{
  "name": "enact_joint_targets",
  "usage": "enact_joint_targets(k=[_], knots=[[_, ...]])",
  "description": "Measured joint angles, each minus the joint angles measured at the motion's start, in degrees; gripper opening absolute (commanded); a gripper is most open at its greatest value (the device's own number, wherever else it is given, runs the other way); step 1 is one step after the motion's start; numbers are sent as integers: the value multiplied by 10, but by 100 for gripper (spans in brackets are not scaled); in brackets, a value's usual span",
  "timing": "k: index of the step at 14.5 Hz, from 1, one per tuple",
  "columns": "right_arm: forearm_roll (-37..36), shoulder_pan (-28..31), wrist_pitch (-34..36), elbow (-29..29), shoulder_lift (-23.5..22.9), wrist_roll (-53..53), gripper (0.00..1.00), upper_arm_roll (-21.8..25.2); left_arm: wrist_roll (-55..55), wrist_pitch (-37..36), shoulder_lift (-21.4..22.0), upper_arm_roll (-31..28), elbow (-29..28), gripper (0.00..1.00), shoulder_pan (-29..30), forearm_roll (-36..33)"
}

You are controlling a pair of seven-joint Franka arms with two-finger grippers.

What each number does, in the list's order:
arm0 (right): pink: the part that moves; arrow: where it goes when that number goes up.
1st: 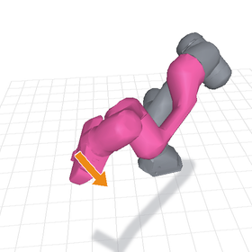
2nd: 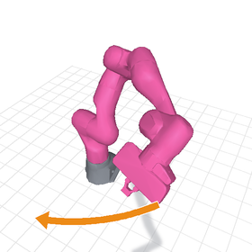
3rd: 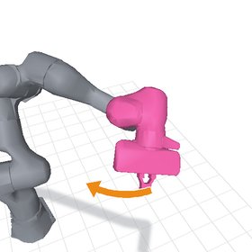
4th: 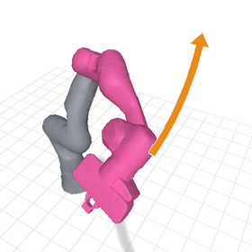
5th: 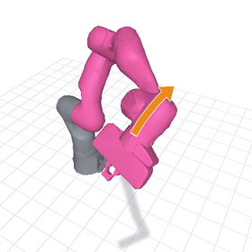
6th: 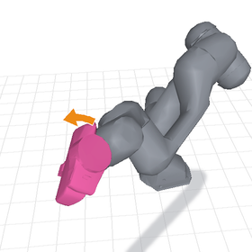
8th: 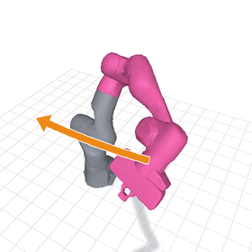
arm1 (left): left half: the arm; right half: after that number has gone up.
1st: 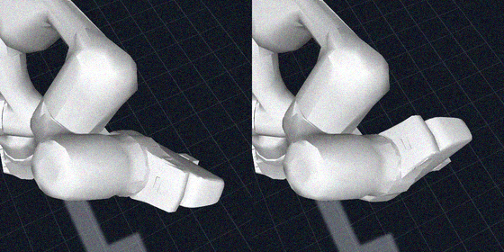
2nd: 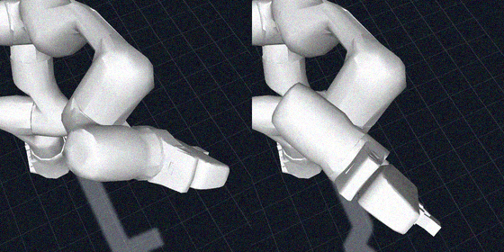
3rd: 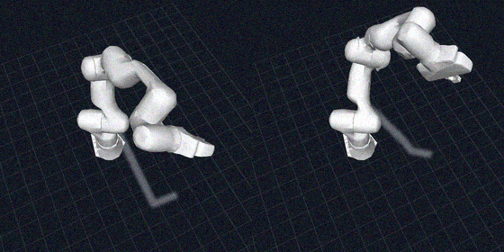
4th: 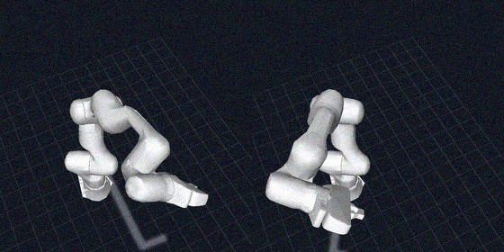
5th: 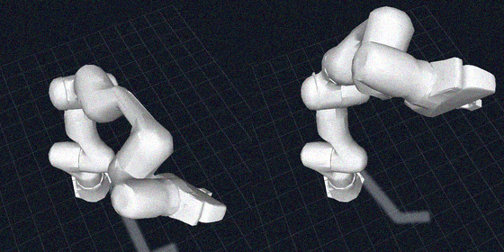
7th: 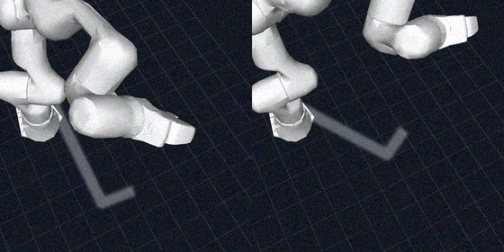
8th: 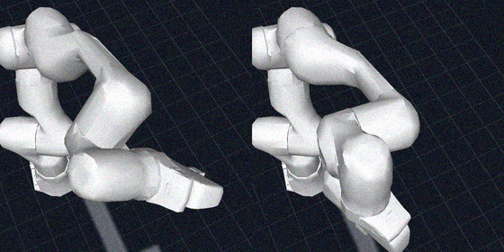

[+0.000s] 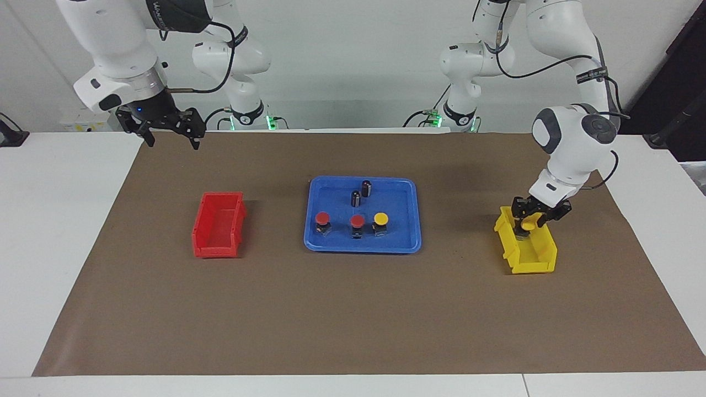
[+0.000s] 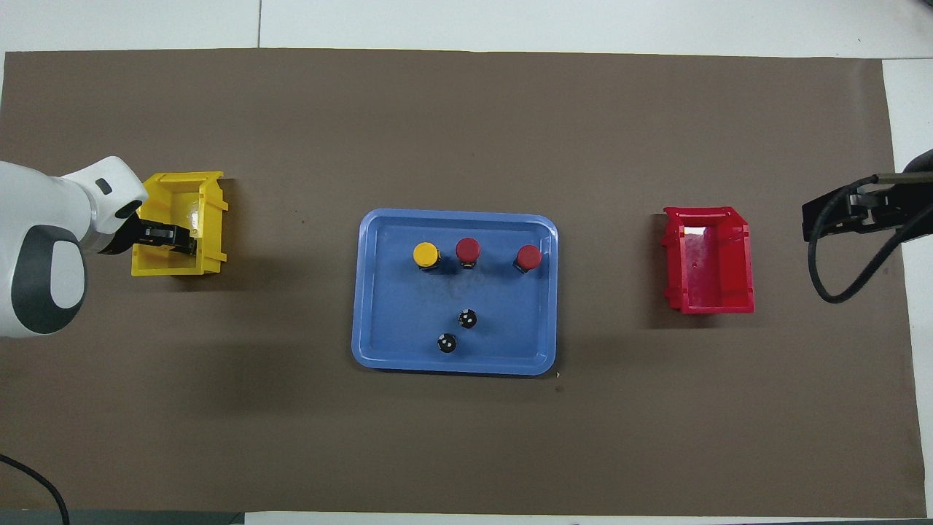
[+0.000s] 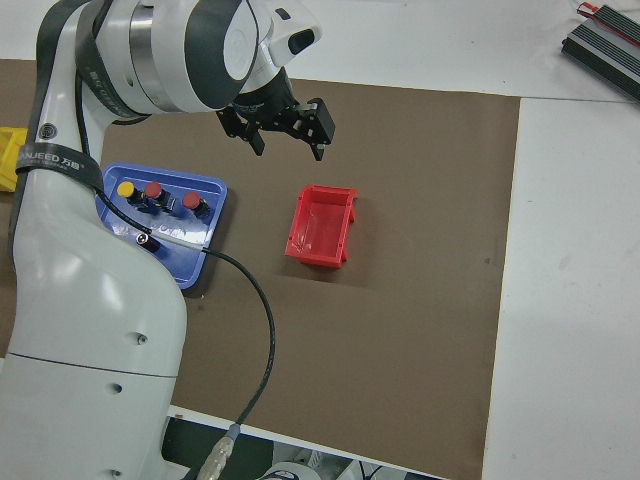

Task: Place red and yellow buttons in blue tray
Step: 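Grasp the last yellow button with the left gripper while the right gripper withdraws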

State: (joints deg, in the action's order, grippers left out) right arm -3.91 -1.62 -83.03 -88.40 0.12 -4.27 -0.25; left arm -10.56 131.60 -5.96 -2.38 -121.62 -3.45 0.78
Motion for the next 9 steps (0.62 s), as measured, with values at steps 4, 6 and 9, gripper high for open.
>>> enact_joint_targets(k=[4,6,9], knots=[[10,0,0,-3,1,0,100,-1,1,-21,-1,0,26,1,0,0],[16,3,0,-4,1,0,100,0,7,-100,-3,3,91,1,-4,3],[17,12,-4,-5,1,19,100,0,93,-186,-11,6,180,1,-60,7]])
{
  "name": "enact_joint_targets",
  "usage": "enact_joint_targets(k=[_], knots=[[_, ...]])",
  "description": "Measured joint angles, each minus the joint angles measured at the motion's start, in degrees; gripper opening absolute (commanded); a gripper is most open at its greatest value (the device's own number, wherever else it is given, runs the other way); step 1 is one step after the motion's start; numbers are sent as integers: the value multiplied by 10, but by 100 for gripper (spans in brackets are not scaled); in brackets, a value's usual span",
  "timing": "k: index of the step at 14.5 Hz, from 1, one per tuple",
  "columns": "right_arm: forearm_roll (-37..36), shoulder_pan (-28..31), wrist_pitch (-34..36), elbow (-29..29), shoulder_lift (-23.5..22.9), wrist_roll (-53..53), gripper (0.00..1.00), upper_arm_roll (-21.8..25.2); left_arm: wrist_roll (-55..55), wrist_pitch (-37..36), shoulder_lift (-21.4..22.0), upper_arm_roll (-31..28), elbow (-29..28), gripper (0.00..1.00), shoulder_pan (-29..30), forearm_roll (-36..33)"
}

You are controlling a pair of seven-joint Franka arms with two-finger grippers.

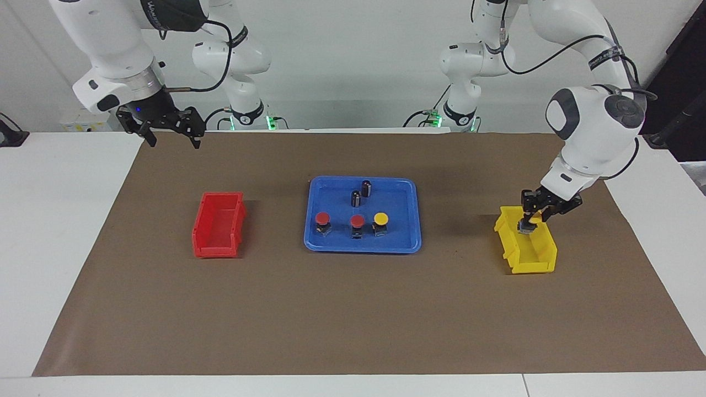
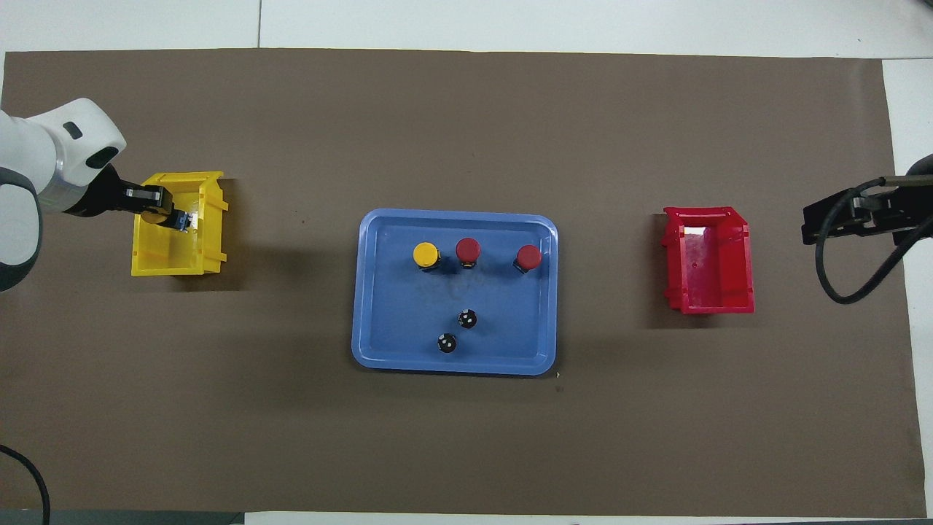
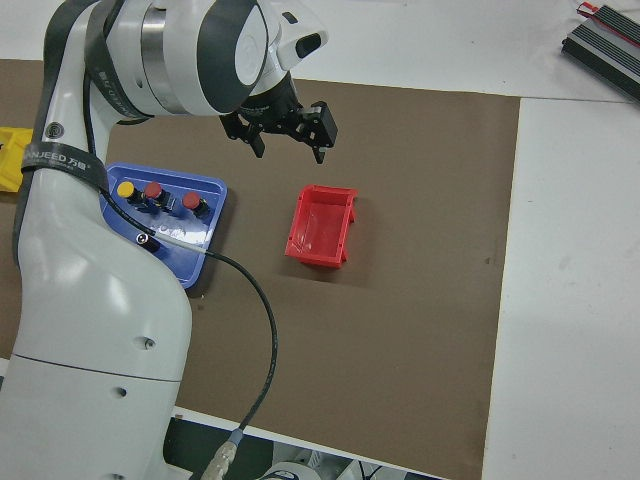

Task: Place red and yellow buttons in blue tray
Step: 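Grasp the last yellow button with the left gripper while the right gripper withdraws, then carry the yellow button to the tray with the left gripper and release it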

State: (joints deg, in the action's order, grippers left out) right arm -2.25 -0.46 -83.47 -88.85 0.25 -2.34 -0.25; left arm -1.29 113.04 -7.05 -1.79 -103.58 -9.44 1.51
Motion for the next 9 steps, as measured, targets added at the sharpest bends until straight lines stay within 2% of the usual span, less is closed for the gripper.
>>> enact_joint_targets(k=[2,5,9], knots=[[0,7,-11,0,0,4,100,0,98,9,-9,3,6,1,-69,5],[2,11,-14,0,0,6,100,0,202,52,-26,7,-14,1,-162,20],[4,11,-15,0,0,6,100,0,227,128,-34,7,-65,1,-216,48]])
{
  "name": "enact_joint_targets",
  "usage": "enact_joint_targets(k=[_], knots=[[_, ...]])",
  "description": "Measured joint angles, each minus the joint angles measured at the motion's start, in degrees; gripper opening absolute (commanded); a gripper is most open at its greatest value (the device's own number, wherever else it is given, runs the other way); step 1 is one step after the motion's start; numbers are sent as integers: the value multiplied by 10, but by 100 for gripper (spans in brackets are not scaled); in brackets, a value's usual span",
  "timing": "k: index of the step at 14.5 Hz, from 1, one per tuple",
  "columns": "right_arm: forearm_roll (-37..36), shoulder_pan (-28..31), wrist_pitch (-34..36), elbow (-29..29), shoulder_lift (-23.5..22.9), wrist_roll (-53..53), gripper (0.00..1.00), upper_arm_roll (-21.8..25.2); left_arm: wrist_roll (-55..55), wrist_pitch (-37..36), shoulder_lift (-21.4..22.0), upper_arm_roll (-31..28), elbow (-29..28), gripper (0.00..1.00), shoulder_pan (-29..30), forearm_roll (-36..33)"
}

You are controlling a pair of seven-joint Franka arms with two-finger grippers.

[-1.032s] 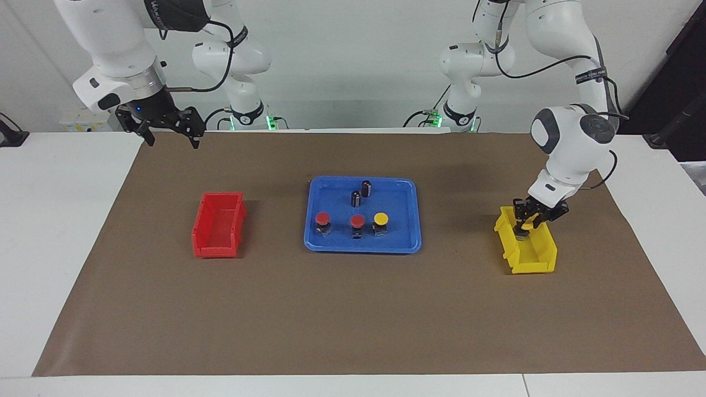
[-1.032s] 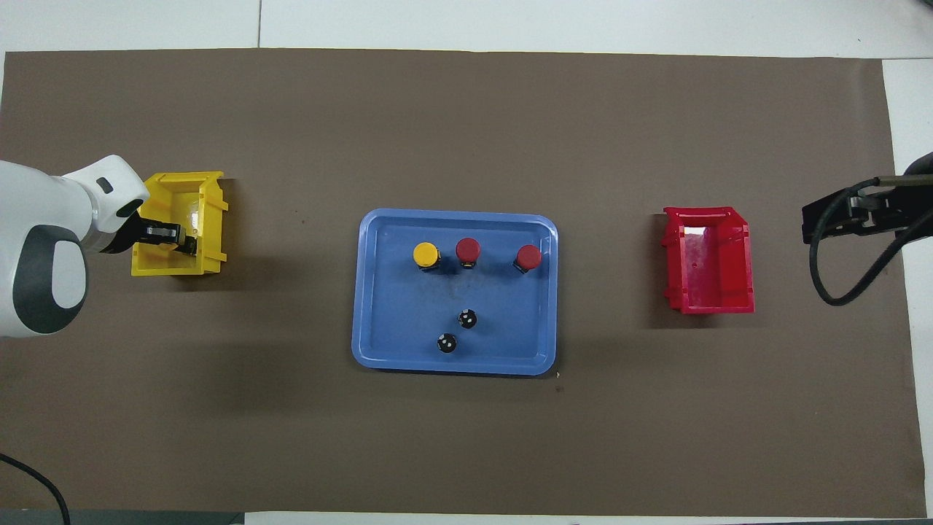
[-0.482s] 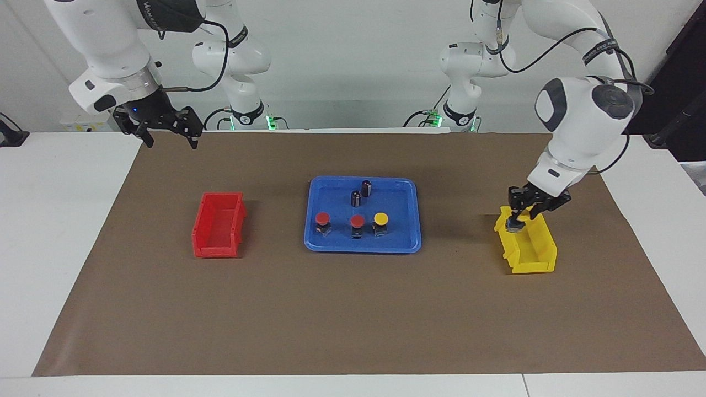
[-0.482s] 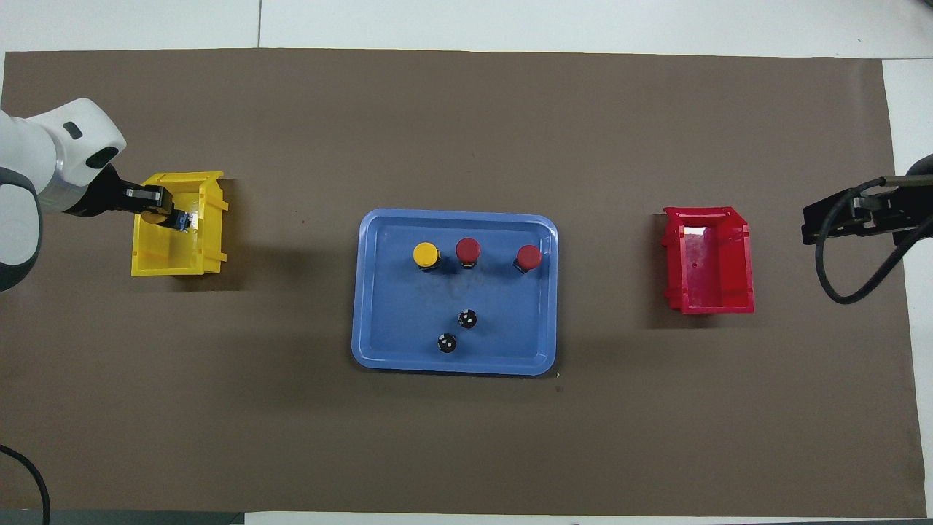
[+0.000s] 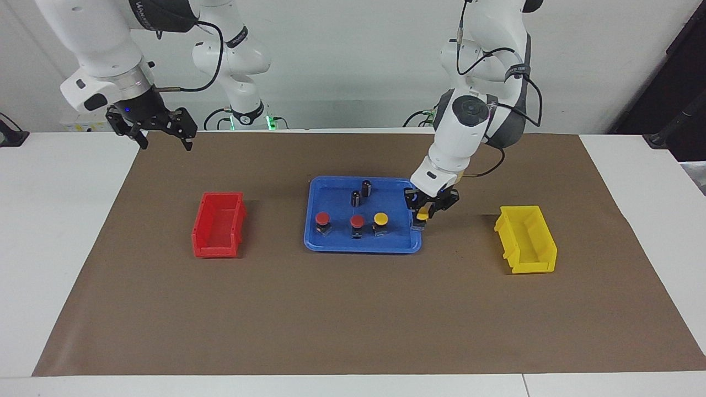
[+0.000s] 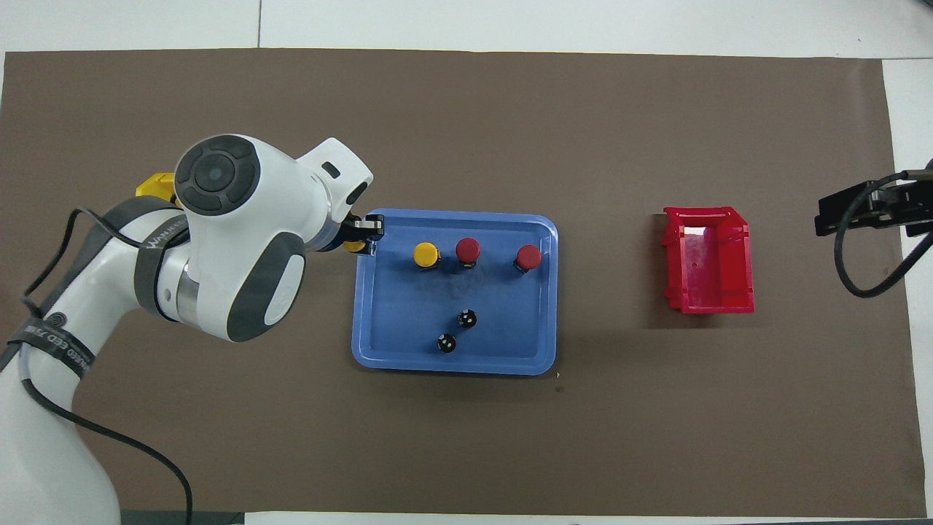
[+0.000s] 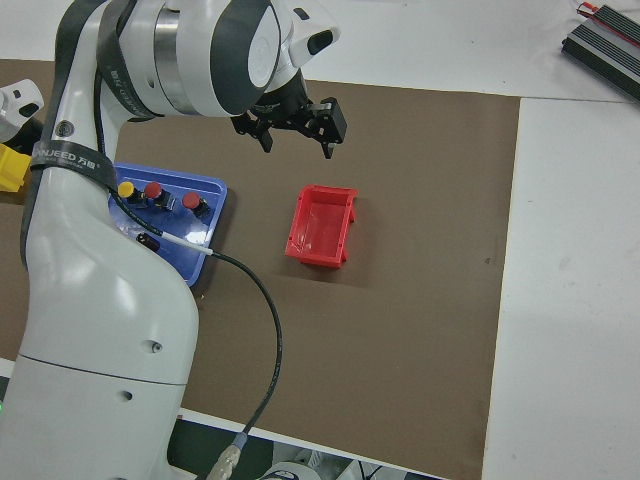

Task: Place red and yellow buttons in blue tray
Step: 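Carry the yellow button to the tray with the left gripper and release it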

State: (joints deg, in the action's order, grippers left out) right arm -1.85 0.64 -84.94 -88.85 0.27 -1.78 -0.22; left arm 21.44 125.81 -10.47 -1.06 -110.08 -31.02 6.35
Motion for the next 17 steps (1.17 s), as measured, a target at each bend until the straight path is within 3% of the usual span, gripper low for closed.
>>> enact_joint_targets(k=[3,4,6,10,14,17], knots=[[0,0,0,0,0,0,100,0,11,29,-14,0,-12,2,-13,4],[0,0,0,0,0,0,100,0,12,30,-17,0,-12,9,-15,4],[1,0,0,0,0,0,100,0,12,31,-19,-1,-14,51,-15,4],[3,0,0,0,0,0,100,0,12,33,-19,-2,-16,97,-15,5],[3,0,0,0,0,0,100,0,7,26,-18,-11,-16,100,-11,3],[3,0,0,0,0,0,100,0,-69,-34,-2,-17,4,100,52,2]])
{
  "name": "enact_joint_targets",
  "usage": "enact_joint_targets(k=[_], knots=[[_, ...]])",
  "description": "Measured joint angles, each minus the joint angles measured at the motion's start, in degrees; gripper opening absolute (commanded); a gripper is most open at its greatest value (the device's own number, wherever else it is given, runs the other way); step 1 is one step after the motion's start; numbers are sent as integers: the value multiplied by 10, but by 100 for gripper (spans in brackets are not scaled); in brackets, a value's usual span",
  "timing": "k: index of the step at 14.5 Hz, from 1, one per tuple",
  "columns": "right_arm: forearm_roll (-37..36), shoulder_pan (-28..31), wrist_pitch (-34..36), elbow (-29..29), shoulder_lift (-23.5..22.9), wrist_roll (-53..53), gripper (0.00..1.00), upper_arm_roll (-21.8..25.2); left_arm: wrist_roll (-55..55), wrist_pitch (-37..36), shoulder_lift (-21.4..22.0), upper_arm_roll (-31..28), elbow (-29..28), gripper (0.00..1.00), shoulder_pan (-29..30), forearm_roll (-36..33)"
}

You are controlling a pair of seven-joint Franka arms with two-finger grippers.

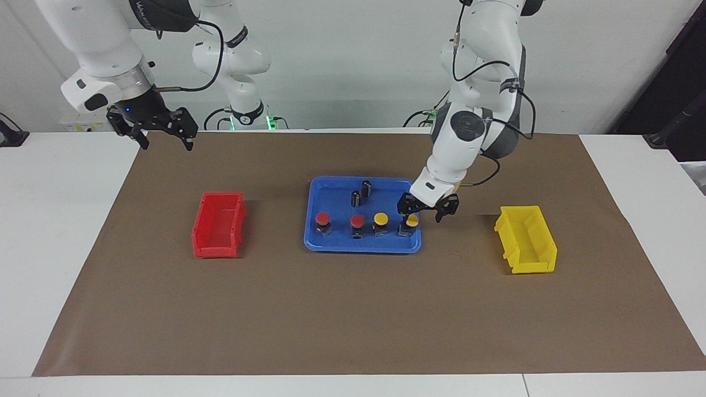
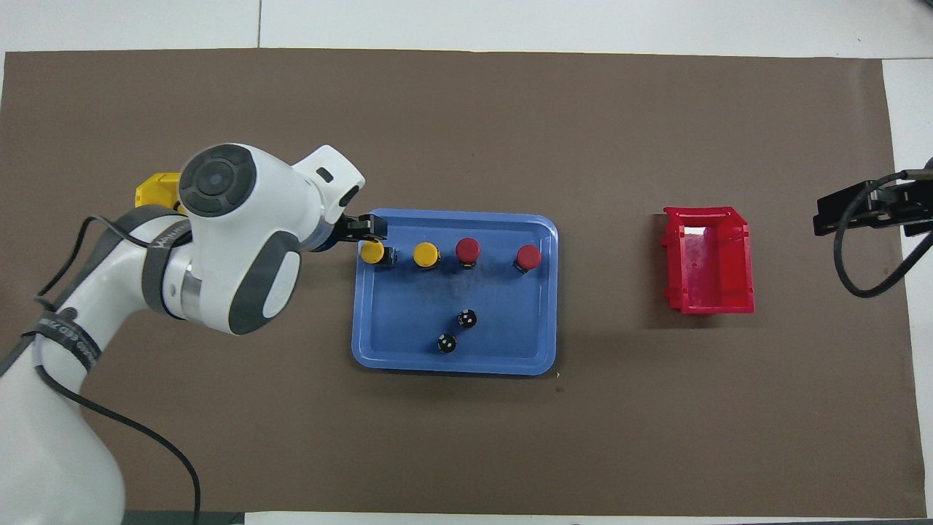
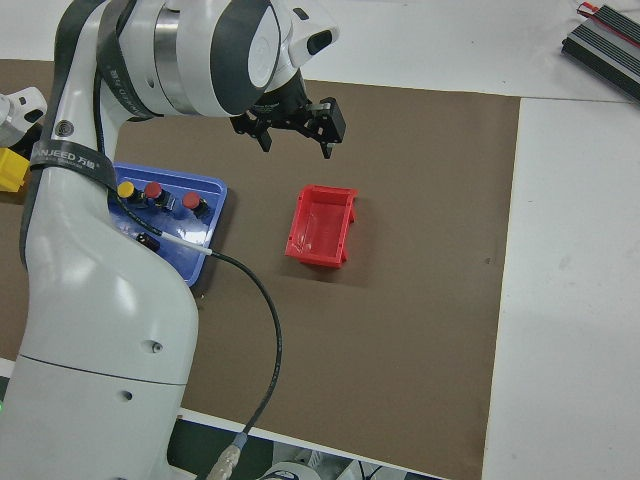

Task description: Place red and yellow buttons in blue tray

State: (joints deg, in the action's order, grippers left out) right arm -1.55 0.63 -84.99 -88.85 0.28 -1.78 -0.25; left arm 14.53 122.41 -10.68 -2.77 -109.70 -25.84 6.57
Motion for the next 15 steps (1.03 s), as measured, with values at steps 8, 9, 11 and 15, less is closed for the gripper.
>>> enact_joint_targets(k=[8,9,11,15], knots=[[0,0,0,0,0,0,100,0,-88,-193,81,-12,97,100,97,-39],[0,0,0,0,0,0,100,0,-112,-204,92,-13,97,100,110,-39],[0,0,0,0,0,0,100,0,-143,-219,112,-14,97,100,136,-39],[0,0,0,0,0,0,100,0,-161,-238,134,-15,98,100,157,-39]])
